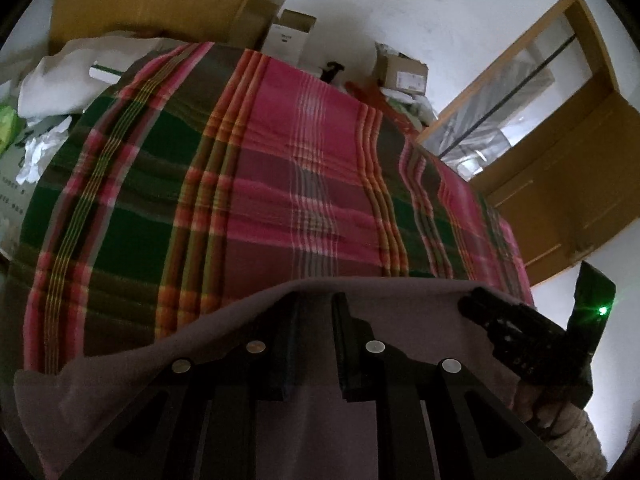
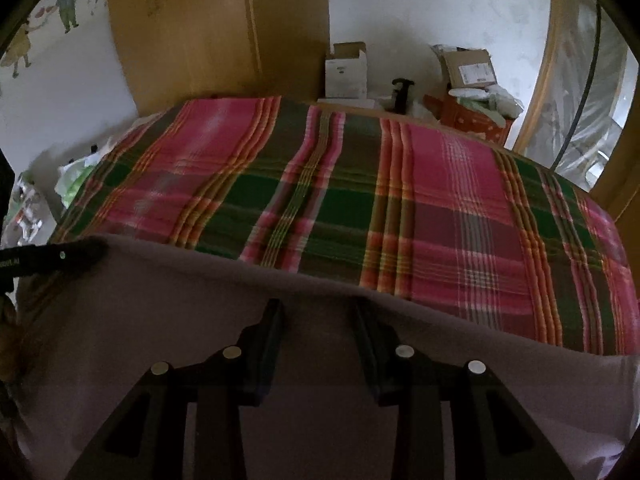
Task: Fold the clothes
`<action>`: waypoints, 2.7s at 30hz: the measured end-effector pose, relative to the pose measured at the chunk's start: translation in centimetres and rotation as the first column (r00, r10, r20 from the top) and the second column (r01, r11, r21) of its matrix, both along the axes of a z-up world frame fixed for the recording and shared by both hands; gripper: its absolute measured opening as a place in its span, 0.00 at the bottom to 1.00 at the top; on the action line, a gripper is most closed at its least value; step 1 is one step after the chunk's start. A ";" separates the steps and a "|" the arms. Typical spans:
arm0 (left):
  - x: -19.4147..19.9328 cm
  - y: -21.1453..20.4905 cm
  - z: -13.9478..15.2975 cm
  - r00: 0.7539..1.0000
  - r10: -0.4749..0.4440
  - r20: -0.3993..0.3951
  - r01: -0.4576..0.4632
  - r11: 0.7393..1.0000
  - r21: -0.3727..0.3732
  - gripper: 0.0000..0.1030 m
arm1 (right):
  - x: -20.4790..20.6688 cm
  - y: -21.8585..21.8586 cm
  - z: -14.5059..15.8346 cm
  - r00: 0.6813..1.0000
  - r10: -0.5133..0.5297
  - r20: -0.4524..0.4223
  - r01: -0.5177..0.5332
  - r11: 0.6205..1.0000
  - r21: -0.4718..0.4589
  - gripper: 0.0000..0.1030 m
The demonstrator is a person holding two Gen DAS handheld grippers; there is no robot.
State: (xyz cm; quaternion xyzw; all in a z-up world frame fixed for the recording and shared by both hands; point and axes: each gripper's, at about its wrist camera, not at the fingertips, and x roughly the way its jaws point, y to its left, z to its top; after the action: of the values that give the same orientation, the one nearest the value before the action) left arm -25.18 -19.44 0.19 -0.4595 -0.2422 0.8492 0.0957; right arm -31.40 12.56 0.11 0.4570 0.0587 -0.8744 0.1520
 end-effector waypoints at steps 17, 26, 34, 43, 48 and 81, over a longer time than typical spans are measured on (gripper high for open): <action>9.6 0.4 3.9 0.996 -0.066 -0.056 0.066 0.998 -0.001 0.16 | 10.3 6.6 4.0 0.996 0.046 0.079 -0.032 0.985 -0.167 0.36; 12.7 2.3 1.0 0.992 -0.120 0.036 0.120 0.993 -0.005 0.16 | 14.4 6.5 1.0 0.981 0.138 0.138 -0.114 0.979 -0.171 0.36; 12.7 2.3 0.5 0.994 -0.095 0.049 0.095 0.995 0.010 0.16 | 14.9 3.2 0.9 0.968 0.236 0.086 -0.226 0.967 -0.117 0.29; 12.8 1.8 0.2 0.995 -0.082 0.054 0.081 0.997 0.010 0.16 | 17.7 3.6 1.8 0.934 0.346 0.089 -0.318 0.919 -0.234 0.05; 12.8 2.9 0.5 0.995 -0.085 0.042 0.084 0.996 0.030 0.16 | 17.7 4.1 1.0 0.919 0.371 0.133 -0.326 0.904 -0.276 0.05; 10.4 23.0 2.8 0.847 -0.528 -0.058 0.486 0.814 -0.318 0.24 | 14.8 36.0 1.8 0.797 -0.593 0.112 0.590 0.727 -0.351 0.37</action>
State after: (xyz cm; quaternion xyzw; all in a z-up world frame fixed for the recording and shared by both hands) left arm -14.81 3.54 2.99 -0.4542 0.0246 0.8496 0.2671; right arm -16.62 48.59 1.90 0.4114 -0.2543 -0.8737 -0.0518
